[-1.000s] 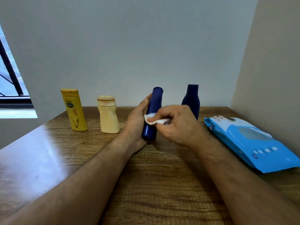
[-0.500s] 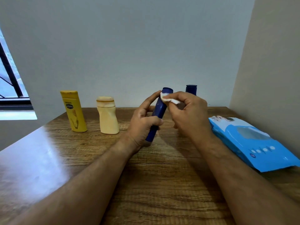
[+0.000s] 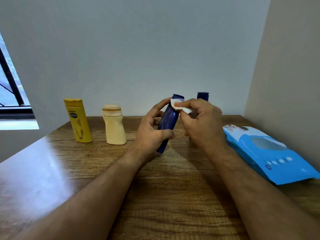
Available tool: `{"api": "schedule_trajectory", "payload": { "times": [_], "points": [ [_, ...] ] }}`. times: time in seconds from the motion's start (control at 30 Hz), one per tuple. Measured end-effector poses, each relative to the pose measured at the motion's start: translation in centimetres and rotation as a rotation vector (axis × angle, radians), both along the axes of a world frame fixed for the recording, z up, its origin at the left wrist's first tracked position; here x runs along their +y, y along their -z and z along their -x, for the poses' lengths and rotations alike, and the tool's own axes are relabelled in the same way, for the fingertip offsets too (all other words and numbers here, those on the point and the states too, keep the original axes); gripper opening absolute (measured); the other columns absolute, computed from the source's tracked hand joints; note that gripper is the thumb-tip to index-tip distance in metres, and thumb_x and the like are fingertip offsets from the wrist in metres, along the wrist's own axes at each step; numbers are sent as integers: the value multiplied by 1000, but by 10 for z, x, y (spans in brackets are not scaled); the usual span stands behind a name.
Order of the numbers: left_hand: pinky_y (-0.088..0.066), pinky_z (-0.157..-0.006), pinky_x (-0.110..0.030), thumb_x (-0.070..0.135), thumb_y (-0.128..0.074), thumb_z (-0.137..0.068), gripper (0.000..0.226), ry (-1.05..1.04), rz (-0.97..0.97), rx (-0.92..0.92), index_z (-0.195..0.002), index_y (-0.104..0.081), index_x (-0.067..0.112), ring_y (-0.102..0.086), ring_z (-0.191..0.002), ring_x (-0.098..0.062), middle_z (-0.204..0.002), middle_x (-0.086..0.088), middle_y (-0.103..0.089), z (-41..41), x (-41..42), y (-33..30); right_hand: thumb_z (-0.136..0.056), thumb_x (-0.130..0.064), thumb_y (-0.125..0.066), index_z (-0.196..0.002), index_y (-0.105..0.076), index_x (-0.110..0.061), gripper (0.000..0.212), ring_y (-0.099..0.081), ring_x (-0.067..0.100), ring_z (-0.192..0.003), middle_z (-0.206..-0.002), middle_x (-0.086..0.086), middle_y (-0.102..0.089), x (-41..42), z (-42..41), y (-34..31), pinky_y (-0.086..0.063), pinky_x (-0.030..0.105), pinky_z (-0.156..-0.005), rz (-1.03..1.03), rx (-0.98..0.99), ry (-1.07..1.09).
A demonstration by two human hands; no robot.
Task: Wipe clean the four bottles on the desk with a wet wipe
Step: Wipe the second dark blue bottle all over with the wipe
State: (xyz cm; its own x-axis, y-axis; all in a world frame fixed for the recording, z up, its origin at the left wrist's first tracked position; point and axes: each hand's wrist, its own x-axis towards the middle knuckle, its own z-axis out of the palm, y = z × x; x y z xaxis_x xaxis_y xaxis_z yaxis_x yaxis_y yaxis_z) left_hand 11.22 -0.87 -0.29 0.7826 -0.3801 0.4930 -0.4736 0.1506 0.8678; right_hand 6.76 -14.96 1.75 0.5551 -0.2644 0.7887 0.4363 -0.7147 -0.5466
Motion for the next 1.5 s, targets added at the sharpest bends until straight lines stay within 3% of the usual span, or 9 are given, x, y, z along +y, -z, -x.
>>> {"api": "schedule_trajectory", "payload": {
  "times": [0.1, 0.23, 0.47, 0.63, 0.8, 0.93, 1.0, 1.23, 1.5],
  "points": [
    [-57, -89, -45, -4, -74, -63, 89, 30, 90, 73, -138, -56, 41, -66, -97, -22, -119, -17, -59, -5, 3, -1, -81, -11, -72, -94, -74, -22, 17, -63, 4, -74, -88, -8, -69, 3, 5, 2, -53, 17, -63, 65, 93, -116],
    [-56, -92, -45, -1, -73, -64, 88, 80, 122, 105, -139, -55, 41, -67, -101, -27, -119, -13, -63, -12, 8, -1, -79, -9, -73, -90, -74, -21, 17, -61, 0, -76, -85, -11, -67, 7, 6, 4, -47, 9, -63, 132, 119, -171],
    [-55, -87, -35, -1, -70, -59, 89, 168, 12, 117, -134, -59, 46, -61, -100, -21, -128, -16, -57, -2, 4, -1, -89, -14, -65, -102, -69, -24, 17, -61, 2, -85, -96, -10, -66, 4, 2, -1, -50, 10, -69, -38, -91, 84],
    [-50, -85, -43, -5, -67, -62, 86, 214, 108, 209, -135, -60, 41, -55, -104, -31, -133, -26, -54, -7, 5, -2, -84, -11, -68, -97, -70, -19, 16, -61, 4, -76, -90, -5, -66, 6, 3, 1, -50, 12, -60, 41, -19, 6],
    [-35, -108, -60, -3, -59, -66, 81, 379, 302, 353, -141, -58, 27, -51, -114, -40, -140, -27, -56, -13, 8, -1, -83, -10, -71, -92, -71, -20, 14, -62, 5, -74, -85, -6, -67, 9, 5, 4, -50, 13, -62, 167, 42, -111],
    [-51, -79, -37, 6, -55, -60, 82, 567, 336, 476, -141, -58, 21, -57, -92, -30, -122, -18, -61, -16, 10, 0, -85, -11, -68, -100, -71, -21, 18, -60, 2, -81, -92, -8, -66, 7, 3, 0, -46, 7, -68, 77, -69, 41],
    [-52, -70, -34, 8, -54, -60, 84, 616, 314, 519, -143, -56, 19, -57, -84, -27, -114, -19, -59, -16, 10, 1, -87, -11, -67, -101, -70, -20, 17, -58, -1, -81, -92, -8, -65, 4, 4, -2, -43, 5, -68, 26, -104, 84],
    [-51, -68, -32, 8, -41, -70, 73, 552, 385, 529, -140, -59, 18, -64, -83, -23, -107, -9, -71, -13, 9, 0, -83, -8, -70, -95, -72, -16, 14, -62, 4, -73, -85, -4, -65, 11, 7, 4, -48, 10, -59, 160, -9, -64],
    [-50, -69, -35, 2, -48, -58, 81, 469, 255, 445, -135, -64, 19, -59, -82, -28, -108, -17, -65, -13, 7, 0, -85, -11, -69, -101, -70, -18, 18, -55, -1, -79, -92, -7, -64, 6, 5, -3, -41, 3, -72, 105, -140, 129]
  ]
}}
